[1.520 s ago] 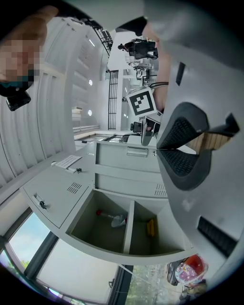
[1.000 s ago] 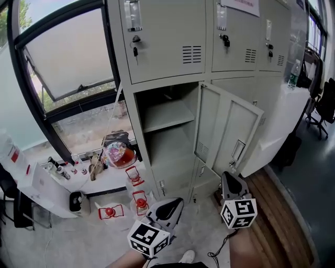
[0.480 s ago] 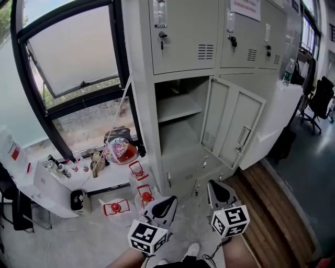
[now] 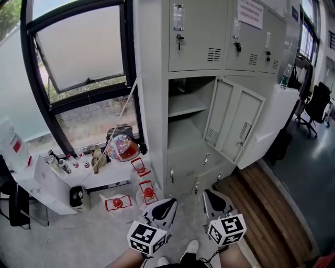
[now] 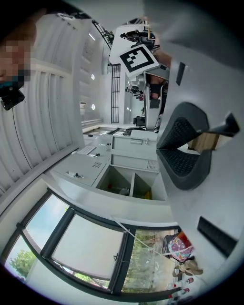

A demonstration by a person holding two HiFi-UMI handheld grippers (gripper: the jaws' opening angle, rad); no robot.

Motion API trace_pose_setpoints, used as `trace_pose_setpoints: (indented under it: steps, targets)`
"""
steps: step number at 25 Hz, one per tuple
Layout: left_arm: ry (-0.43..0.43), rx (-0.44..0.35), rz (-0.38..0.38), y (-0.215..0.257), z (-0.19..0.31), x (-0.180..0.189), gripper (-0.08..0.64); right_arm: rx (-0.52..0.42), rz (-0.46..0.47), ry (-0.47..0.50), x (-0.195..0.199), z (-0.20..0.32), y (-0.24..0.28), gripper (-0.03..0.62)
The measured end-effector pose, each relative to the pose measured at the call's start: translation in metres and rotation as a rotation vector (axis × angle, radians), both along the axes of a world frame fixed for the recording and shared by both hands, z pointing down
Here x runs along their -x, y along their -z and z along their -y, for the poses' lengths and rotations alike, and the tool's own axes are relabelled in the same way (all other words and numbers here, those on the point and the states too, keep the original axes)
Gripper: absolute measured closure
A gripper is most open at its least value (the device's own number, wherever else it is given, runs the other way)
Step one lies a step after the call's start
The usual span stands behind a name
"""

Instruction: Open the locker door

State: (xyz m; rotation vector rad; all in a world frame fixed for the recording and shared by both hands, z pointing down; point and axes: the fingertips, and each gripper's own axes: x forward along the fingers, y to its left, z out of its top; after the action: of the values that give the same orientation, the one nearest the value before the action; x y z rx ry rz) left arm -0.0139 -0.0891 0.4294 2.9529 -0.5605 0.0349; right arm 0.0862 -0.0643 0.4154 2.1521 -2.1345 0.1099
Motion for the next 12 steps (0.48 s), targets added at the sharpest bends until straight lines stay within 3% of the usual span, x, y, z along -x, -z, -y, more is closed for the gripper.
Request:
trace_pose_setpoints:
  steps: [12]
  targets:
    - [-0.03, 0.004, -0.002, -0.007, -0.02, 0.022, 0.543, 0.01, 0.015, -0.004, 0.032, -0.025, -0.012, 0.538]
